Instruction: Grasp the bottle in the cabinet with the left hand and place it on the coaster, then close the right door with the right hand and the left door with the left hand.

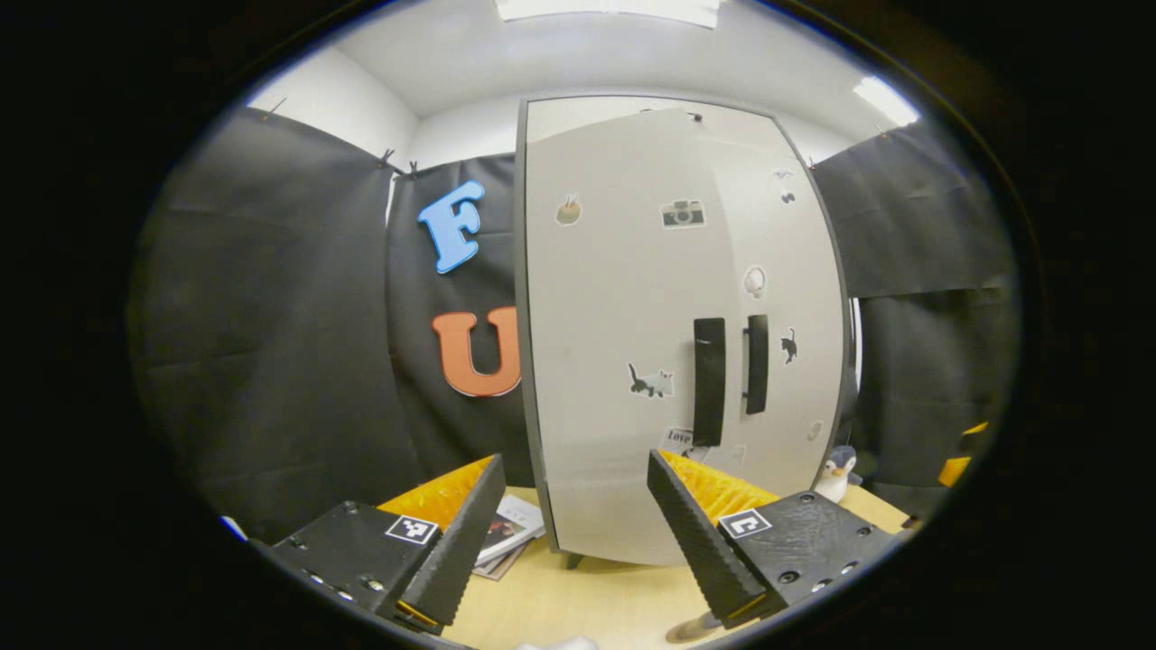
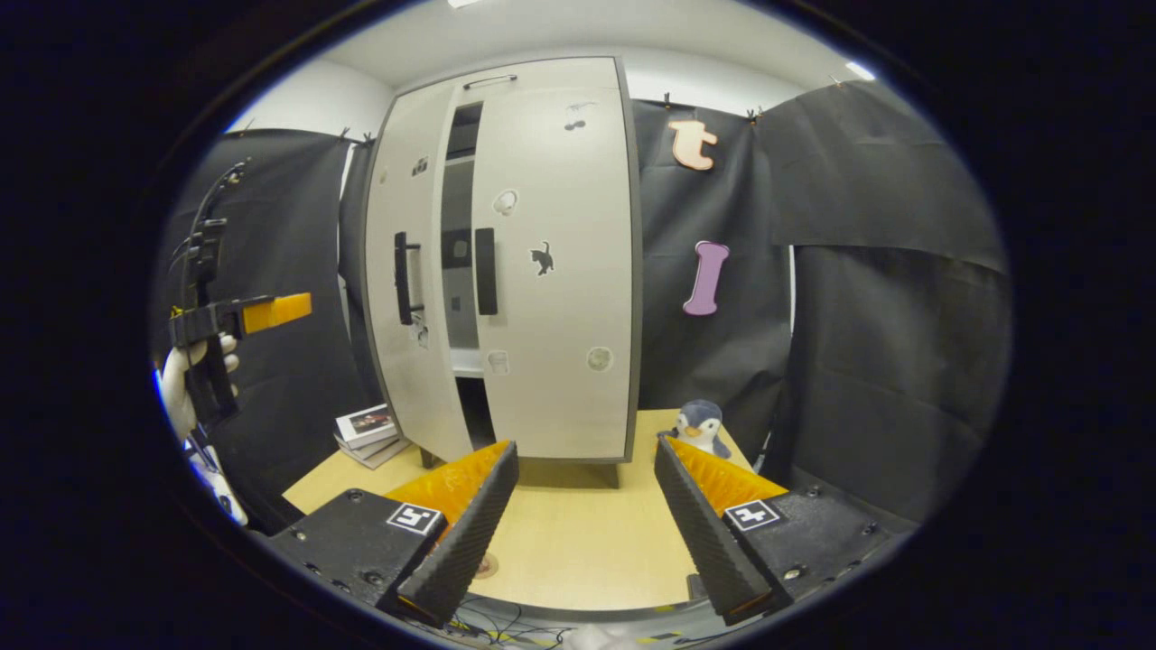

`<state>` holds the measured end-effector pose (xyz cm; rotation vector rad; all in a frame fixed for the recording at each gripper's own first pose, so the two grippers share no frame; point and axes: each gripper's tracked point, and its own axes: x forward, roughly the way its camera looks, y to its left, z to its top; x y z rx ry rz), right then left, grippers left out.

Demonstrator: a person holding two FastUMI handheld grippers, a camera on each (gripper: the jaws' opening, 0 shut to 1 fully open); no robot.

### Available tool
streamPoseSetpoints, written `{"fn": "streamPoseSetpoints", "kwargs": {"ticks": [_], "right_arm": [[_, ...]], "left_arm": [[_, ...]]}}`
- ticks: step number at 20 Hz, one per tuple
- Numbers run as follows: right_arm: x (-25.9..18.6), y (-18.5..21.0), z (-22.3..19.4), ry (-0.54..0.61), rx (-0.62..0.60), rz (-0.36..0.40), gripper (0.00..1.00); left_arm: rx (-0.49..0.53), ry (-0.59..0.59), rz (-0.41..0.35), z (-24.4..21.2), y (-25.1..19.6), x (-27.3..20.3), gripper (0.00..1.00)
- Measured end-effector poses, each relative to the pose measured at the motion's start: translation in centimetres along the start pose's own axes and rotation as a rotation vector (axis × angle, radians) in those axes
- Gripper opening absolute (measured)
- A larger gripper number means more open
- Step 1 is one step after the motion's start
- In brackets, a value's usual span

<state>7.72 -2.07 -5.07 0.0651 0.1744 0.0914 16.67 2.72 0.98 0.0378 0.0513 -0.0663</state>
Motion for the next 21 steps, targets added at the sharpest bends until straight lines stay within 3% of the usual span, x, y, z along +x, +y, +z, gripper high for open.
{"fn": "streamPoseSetpoints", "kwargs": {"ticks": [7, 8, 10, 14, 21], "right_arm": [[0.1, 1.7, 0.6, -0.037, -0.007, -0.002, 0.99], [0.1, 2.0, 0.5, -0.036, -0.014, -0.004, 0.96], [0.2, 2.4, 0.2, -0.032, -0.020, -0.008, 0.99], [0.0, 4.1, 0.2, -0.038, -0.020, 0.010, 0.96], [-0.5, 5.3, 0.7, -0.059, -0.022, 0.011, 0.99]], "left_arm": [[0.014, -0.044, 0.039, -1.2, -0.7, -5.9, 0.98], [-0.003, -0.052, 0.024, -1.7, -1.6, -6.3, 0.97], [-0.012, -0.036, 0.011, -2.9, -2.6, -7.6, 0.97], [0.030, -0.019, -0.018, -3.4, -3.4, -8.8, 0.97], [0.036, -0.031, -0.009, -2.8, -2.3, -9.4, 0.97]]}}
